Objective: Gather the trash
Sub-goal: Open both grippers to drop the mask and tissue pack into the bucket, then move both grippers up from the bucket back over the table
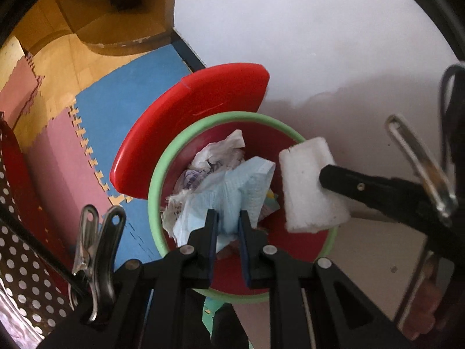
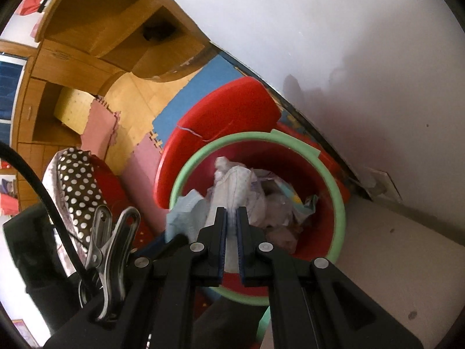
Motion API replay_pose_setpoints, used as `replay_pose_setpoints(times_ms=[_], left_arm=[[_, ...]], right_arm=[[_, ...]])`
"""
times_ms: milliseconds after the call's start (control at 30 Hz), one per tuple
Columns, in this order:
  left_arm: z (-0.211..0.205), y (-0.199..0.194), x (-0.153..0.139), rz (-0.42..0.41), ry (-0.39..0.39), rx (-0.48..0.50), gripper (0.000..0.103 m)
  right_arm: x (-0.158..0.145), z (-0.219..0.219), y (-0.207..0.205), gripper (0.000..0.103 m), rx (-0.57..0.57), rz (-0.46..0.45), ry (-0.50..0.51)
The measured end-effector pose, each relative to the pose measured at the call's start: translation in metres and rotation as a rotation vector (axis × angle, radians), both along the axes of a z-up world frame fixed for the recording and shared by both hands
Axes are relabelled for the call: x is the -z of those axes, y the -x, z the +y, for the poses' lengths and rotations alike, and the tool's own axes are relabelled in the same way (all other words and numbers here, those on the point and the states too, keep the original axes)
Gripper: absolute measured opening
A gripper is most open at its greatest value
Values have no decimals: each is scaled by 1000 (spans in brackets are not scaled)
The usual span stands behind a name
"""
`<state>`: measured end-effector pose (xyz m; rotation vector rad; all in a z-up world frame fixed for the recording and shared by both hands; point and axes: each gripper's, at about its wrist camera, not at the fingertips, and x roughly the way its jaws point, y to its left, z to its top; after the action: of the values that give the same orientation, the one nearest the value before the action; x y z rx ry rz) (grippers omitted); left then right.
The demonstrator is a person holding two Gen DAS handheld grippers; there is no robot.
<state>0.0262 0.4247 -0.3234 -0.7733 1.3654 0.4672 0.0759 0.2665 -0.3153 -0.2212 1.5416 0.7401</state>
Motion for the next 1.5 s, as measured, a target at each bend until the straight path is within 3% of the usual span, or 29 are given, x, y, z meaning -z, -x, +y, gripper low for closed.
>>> replay_pose_setpoints(times_ms=[133,600,667,700,767,833,933,1067,1500], left_arm=[[3,-2,9,5,4,-6,14],[10,-9,21,27,1,-11,15],[12,-10,21,33,-4,-14,17],[13,-11,21,36,-5,-18,24],[18,-11,19,43,-7,-41,39],[23,-9,18,37,-5,-64,54],[31,-6,14,23,-3,-84,63],[34,-5,10,20,-6,-78,65],[34,4,-13,-9,6,-77,66]], right_arm=[[15,-2,-7,8,55,38,7],[60,12,-13,8,39,108,70],[64,12,-13,12,43,124,70],[66,12,-12,14,46,129,65],[65,10,-14,31,60,117,52],[61,9,-16,38,78,95,42],[56,5,-21,52,124,90,17],[57,2,-23,61,161,96,22],[18,2,-10,65,161,18,-39]])
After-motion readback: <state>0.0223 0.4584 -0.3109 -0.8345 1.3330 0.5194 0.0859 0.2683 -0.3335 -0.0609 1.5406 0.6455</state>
